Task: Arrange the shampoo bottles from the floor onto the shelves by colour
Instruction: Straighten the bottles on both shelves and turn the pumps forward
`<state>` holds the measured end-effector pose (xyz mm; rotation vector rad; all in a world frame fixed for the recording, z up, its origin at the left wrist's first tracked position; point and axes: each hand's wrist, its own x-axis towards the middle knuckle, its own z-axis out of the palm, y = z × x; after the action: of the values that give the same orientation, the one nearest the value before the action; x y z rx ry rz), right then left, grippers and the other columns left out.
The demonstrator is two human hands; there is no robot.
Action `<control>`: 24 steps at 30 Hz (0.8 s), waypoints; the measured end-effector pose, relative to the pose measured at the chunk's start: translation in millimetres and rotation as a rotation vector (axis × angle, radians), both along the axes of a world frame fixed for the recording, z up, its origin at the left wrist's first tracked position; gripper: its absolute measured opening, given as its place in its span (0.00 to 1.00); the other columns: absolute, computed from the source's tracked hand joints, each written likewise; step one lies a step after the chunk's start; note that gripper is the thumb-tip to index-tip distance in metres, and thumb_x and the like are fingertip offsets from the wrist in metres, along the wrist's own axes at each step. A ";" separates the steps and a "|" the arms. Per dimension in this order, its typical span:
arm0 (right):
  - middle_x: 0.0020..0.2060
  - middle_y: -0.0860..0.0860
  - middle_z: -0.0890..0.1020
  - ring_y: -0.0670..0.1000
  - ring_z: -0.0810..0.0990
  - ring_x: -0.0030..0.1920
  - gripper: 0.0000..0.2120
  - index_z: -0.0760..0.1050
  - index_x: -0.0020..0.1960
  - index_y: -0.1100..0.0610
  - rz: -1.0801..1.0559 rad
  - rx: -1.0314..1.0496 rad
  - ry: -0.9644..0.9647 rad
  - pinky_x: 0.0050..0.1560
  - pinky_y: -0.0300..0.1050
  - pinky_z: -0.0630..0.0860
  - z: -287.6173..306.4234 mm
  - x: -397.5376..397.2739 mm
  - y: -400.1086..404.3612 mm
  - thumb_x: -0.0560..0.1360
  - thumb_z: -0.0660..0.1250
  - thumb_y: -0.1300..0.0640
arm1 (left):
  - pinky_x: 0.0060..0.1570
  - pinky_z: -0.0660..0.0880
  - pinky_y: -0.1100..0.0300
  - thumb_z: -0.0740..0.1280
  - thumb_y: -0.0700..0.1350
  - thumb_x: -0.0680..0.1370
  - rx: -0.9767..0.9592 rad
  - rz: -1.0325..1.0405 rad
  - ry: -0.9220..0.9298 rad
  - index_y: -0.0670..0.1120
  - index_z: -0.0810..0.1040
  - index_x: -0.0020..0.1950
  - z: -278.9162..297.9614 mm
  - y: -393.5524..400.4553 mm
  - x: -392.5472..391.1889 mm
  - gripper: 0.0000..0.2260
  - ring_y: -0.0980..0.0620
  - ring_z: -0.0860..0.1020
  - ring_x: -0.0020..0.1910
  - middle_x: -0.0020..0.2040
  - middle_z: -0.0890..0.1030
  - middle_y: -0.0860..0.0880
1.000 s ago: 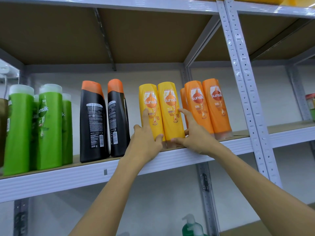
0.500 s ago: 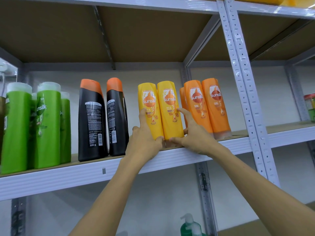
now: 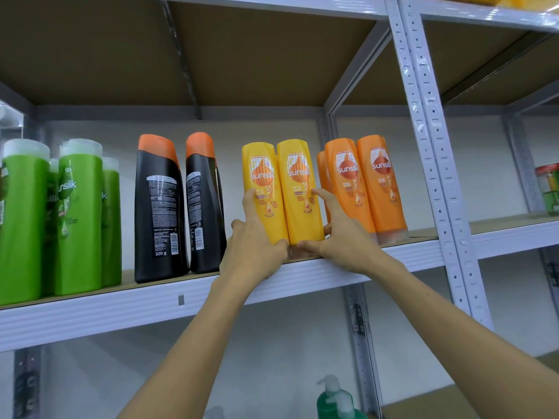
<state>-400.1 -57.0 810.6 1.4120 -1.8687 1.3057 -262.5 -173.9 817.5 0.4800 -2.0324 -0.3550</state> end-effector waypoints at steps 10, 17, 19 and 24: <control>0.68 0.51 0.75 0.57 0.79 0.59 0.47 0.48 0.79 0.39 -0.044 0.019 0.031 0.56 0.51 0.76 -1.5 1.3 -0.4 0.73 0.76 0.46 | 0.52 0.70 0.47 0.72 0.53 0.75 -0.038 0.071 -0.036 0.60 0.37 0.77 -1.9 5.2 1.7 0.46 0.37 0.75 0.59 0.63 0.70 0.41; 0.69 0.51 0.75 0.57 0.79 0.59 0.47 0.47 0.79 0.40 -0.052 0.031 0.045 0.57 0.52 0.77 -1.0 1.5 -0.3 0.72 0.76 0.45 | 0.54 0.72 0.44 0.72 0.53 0.75 -0.041 0.069 -0.042 0.60 0.37 0.77 -1.5 5.7 2.5 0.47 0.37 0.75 0.59 0.63 0.70 0.41; 0.69 0.51 0.74 0.57 0.79 0.59 0.47 0.47 0.79 0.40 -0.056 0.033 0.049 0.55 0.50 0.76 -1.0 0.4 -0.9 0.72 0.76 0.45 | 0.54 0.72 0.45 0.72 0.53 0.75 -0.043 0.070 -0.043 0.61 0.37 0.77 -1.8 5.2 2.5 0.47 0.37 0.75 0.59 0.63 0.70 0.42; 0.67 0.52 0.76 0.57 0.80 0.58 0.47 0.47 0.79 0.40 -0.060 0.037 0.052 0.52 0.47 0.74 -1.4 -0.9 -0.9 0.73 0.76 0.45 | 0.52 0.71 0.47 0.70 0.54 0.75 -0.065 0.094 -0.047 0.60 0.36 0.77 -4.1 4.7 2.5 0.46 0.36 0.75 0.59 0.63 0.70 0.42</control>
<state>-401.0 -57.9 809.3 1.3834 -1.8951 1.2007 -260.0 -169.2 813.5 0.5461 -2.0516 -0.2216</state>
